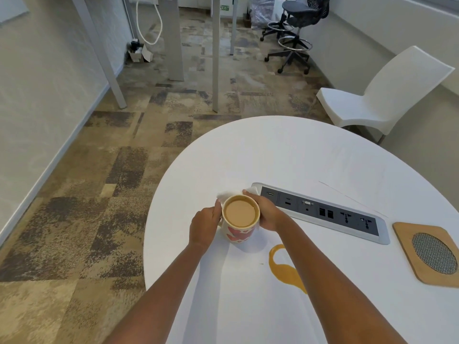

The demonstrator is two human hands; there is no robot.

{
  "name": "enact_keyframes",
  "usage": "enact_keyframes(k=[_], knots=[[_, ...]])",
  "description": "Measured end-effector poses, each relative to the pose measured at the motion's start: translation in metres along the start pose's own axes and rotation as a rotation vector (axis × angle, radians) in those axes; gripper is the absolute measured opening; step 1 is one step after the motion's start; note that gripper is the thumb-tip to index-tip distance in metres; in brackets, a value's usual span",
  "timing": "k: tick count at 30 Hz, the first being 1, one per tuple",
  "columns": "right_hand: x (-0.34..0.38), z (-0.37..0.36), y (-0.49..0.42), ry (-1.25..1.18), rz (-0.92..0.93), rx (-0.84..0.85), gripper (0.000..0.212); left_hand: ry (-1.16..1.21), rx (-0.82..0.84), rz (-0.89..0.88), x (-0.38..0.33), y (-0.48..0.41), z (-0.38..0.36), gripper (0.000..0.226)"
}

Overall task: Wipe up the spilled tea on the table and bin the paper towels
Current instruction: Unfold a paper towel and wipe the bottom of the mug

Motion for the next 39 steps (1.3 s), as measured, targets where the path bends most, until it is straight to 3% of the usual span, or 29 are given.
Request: enact_keyframes(k=[5, 14, 21, 25, 30, 39], knots=[[-0.011, 0.008, 0.01, -0.194, 0.07, -0.089, 0.043, 0.013, 0.004, 0.016, -0.001, 0.002, 0.0, 0.058], [-0.042, 0.019, 0.038, -0.409, 0.152, -0.513, 0.048, 0.061, -0.007, 0.03, -0.002, 0.004, 0.001, 0.057], [-0.068, 0.01, 0.059, -0.597, 0.267, -0.666, 0.04, 0.047, 0.006, 0.031, -0.002, 0.003, 0.0, 0.056], [-0.092, -0.005, 0.071, -0.728, 0.205, -0.772, 0.038, 0.029, 0.012, 0.017, -0.004, 0.003, 0.001, 0.057], [-0.101, -0.025, 0.079, -0.592, 0.103, -0.917, 0.034, 0.023, 0.008, 0.003, -0.007, 0.004, 0.003, 0.058], [-0.1, -0.042, 0.078, -0.535, 0.02, -0.962, 0.034, -0.001, 0.006, -0.043, -0.009, 0.004, 0.003, 0.057]])
Point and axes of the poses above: each hand's wrist, its own y-axis away from the middle knuckle, its own z-axis out of the back of the hand, x = y × z, the point moved 9 cm from there along -y, towards the middle knuckle, and after that the axes turned 4 degrees about -x, right-handed, at the moved point
